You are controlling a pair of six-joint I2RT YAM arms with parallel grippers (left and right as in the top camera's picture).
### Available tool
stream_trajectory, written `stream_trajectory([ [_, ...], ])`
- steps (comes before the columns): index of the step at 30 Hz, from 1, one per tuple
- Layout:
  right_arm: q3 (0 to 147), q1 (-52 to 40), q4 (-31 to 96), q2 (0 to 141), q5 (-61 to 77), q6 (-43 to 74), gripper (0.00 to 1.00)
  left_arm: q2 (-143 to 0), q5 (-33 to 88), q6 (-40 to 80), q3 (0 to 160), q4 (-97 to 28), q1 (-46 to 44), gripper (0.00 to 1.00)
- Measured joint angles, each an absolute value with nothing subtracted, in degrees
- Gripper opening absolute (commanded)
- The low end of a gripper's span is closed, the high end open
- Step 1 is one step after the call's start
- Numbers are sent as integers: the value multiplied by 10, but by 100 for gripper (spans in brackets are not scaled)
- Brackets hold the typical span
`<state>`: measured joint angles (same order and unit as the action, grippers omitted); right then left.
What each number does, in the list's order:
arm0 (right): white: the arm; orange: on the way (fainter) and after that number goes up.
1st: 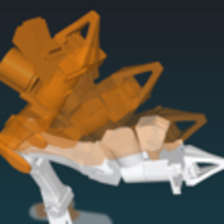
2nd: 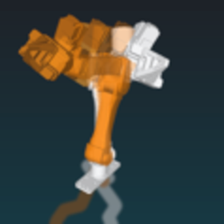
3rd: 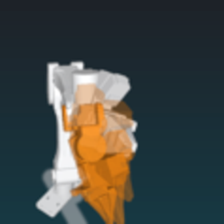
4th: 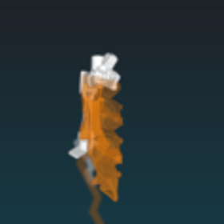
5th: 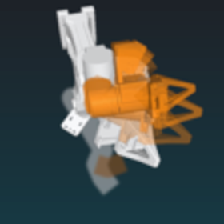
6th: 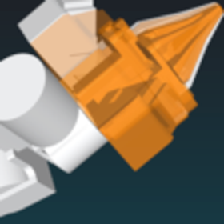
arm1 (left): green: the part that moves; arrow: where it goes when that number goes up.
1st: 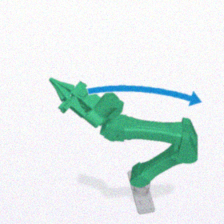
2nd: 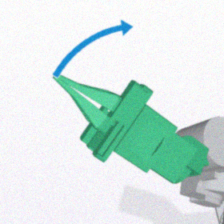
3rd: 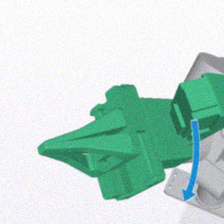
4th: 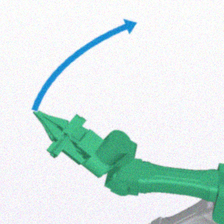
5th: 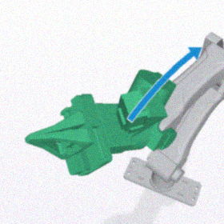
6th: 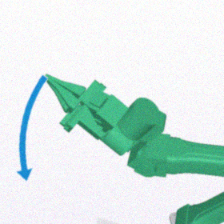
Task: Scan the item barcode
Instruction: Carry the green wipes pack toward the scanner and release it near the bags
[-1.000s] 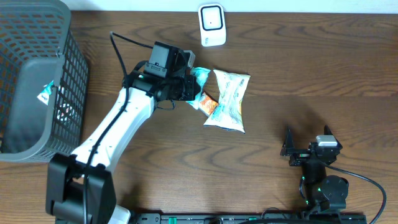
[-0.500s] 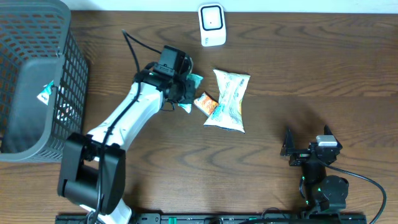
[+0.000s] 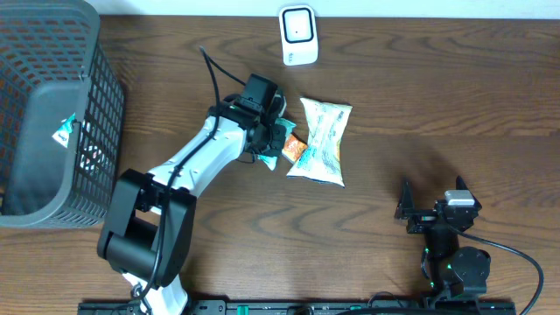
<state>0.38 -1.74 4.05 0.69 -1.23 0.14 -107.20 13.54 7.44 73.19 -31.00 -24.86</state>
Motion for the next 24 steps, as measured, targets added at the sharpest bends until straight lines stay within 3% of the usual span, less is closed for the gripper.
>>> stream_trajectory([
  [24, 4, -17, 41, 7, -12, 1, 99, -1077, 154, 116, 732, -243, -351, 8],
])
